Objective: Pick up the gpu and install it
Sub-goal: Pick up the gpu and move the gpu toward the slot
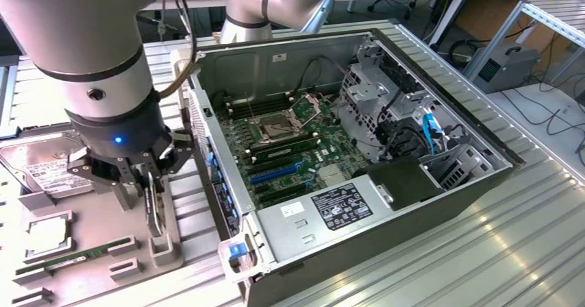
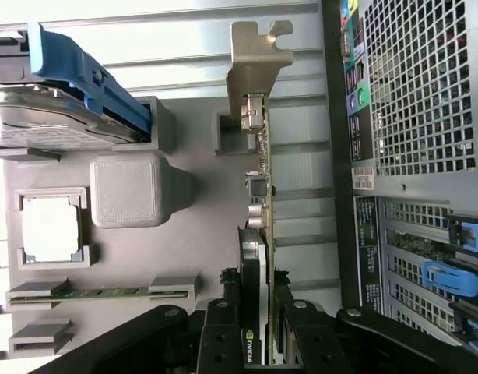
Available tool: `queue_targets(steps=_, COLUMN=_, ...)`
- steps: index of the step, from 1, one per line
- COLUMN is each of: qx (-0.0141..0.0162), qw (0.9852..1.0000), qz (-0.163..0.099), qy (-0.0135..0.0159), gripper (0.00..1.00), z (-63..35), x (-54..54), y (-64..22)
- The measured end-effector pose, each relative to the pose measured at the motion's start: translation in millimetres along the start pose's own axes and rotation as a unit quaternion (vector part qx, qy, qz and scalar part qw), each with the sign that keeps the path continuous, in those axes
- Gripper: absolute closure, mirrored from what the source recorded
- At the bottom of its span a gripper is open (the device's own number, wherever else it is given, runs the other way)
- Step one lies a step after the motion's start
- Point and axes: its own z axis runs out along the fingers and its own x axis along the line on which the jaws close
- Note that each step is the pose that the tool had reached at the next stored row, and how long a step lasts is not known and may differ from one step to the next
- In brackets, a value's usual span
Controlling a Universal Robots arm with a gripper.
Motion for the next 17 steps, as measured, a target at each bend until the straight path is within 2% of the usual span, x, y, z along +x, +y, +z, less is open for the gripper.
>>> queue_targets(steps=6, qx=0.0000, qw=1.0000, qz=0.000, qy=0.0000, gripper=0.73, z=-38.4, x=-2.1, y=1.9)
queue_targets(steps=10, qx=0.0000, qw=1.0000, qz=0.000, qy=0.0000, gripper=0.73, z=-55.5, x=-3.0, y=2.7)
queue_targets(steps=12, qx=0.0000, qw=1.0000, qz=0.000, qy=0.0000, gripper=0.73, z=-69.7, x=-3.8, y=3.5)
queue_targets(steps=15, qx=0.0000, qw=1.0000, qz=0.000, qy=0.0000, gripper=0.73, z=-84.4, x=-4.6, y=4.2)
queue_targets(steps=17, qx=0.0000, qw=1.0000, qz=0.000, qy=0.0000, gripper=0.73, z=-89.9, x=-4.8, y=4.5)
